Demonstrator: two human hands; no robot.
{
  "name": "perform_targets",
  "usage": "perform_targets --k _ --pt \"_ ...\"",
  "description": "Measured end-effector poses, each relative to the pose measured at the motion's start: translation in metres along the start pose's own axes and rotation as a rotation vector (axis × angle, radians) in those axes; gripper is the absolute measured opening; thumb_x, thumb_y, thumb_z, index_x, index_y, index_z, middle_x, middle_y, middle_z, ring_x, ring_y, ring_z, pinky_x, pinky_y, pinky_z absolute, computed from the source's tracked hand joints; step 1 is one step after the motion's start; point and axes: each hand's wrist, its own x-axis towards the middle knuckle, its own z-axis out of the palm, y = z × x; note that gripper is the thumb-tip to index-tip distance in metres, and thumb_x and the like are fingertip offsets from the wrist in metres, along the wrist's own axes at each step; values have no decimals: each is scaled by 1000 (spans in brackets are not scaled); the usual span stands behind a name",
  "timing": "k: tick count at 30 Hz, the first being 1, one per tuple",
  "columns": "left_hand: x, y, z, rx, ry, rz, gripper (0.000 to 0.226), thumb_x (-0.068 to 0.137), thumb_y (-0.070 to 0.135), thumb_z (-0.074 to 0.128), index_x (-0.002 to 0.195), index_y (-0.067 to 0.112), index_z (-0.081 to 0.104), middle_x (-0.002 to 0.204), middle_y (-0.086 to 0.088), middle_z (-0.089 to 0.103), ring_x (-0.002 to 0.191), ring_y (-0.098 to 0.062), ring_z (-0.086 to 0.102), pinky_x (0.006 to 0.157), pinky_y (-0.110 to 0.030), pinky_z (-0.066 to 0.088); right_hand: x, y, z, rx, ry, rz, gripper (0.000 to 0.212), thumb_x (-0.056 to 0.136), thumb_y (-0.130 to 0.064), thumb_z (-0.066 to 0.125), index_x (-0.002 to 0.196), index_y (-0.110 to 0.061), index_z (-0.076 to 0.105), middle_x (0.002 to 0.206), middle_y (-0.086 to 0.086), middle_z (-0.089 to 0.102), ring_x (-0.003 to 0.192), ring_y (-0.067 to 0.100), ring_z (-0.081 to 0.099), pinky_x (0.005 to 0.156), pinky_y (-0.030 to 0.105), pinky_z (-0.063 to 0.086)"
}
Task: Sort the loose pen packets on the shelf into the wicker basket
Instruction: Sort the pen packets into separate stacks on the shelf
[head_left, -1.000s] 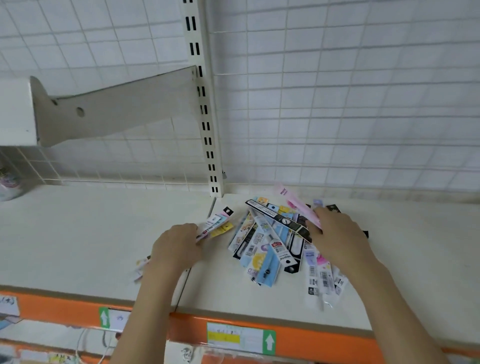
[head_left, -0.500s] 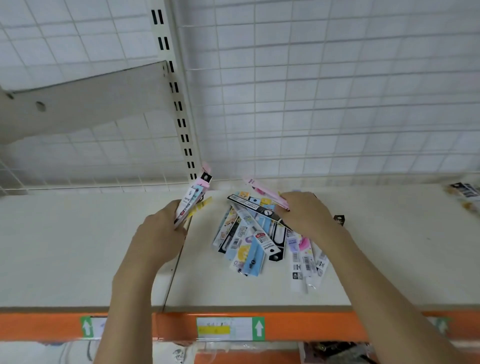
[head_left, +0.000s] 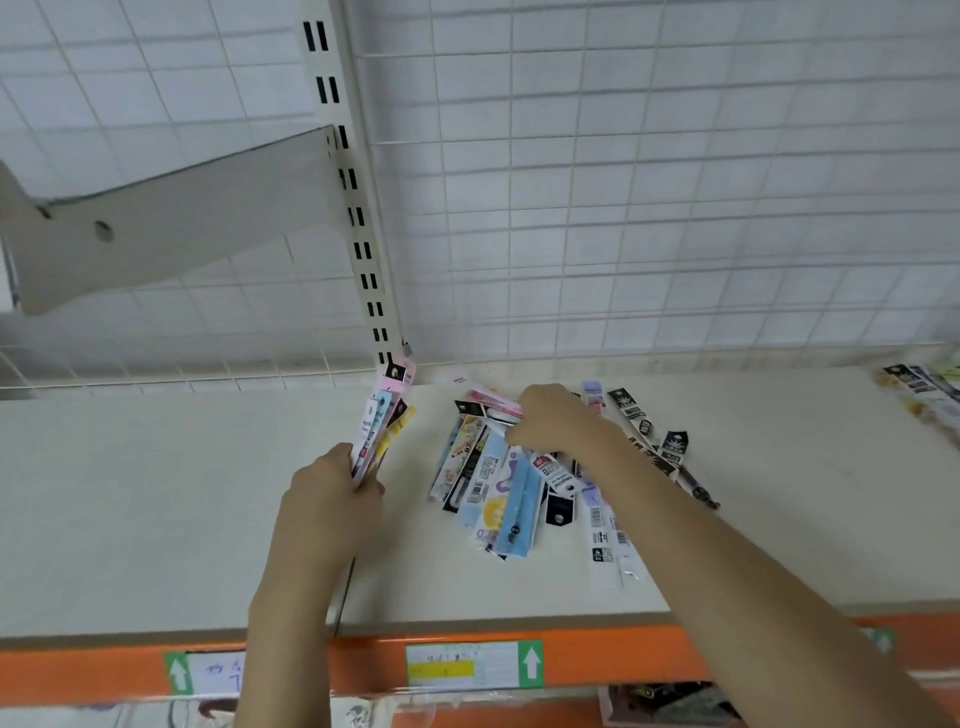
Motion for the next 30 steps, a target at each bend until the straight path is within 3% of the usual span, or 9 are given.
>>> perform_targets --k 4,9,18,21,25,30 --pt "4 4 -3 -6 14 -17 12 87 16 47 86 9 57 84 -10 68 78 -32 63 71 -39 52 -7 3 -15 133 70 -25 32 80 -14 59 58 -13 36 55 0 42 48 14 38 44 23 25" --pt "4 21 -2 -38 1 -24 12 87 19 49 87 10 57 84 -11 68 78 -33 66 73 -47 55 -26 18 -42 366 156 -78 15 88 -17 56 76 -11 49 63 0 48 52 13 45 48 24 32" --pt "-13 85 19 7 51 48 13 87 16 47 83 8 57 81 -10 69 75 -32 67 72 -46 55 -60 76 -89 667 323 -104 34 86 -23 60 59 -20 38 51 -5 38 40 10 35 47 23 27" --pt "-24 116 36 13 61 62 16 87 15 46 73 11 53 76 -9 66 73 -31 64 70 -43 53 -69 108 -103 753 378 -104 31 85 -24 61 62 -18 41 52 -3 36 48 14 34 52 26 25" --pt "-41 159 68 -21 27 59 15 87 18 48 78 11 57 77 -10 67 75 -32 66 71 -47 54 -83 159 -119 776 406 -75 36 84 -24 59 56 -19 38 40 -9 40 34 4 36 47 23 28" --pt "-62 202 104 -1 38 98 25 88 13 47 63 11 45 68 -16 64 70 -34 65 63 -41 50 -97 213 -135 801 394 -72 33 88 -23 56 59 -20 40 36 -10 44 33 3 34 47 22 30"
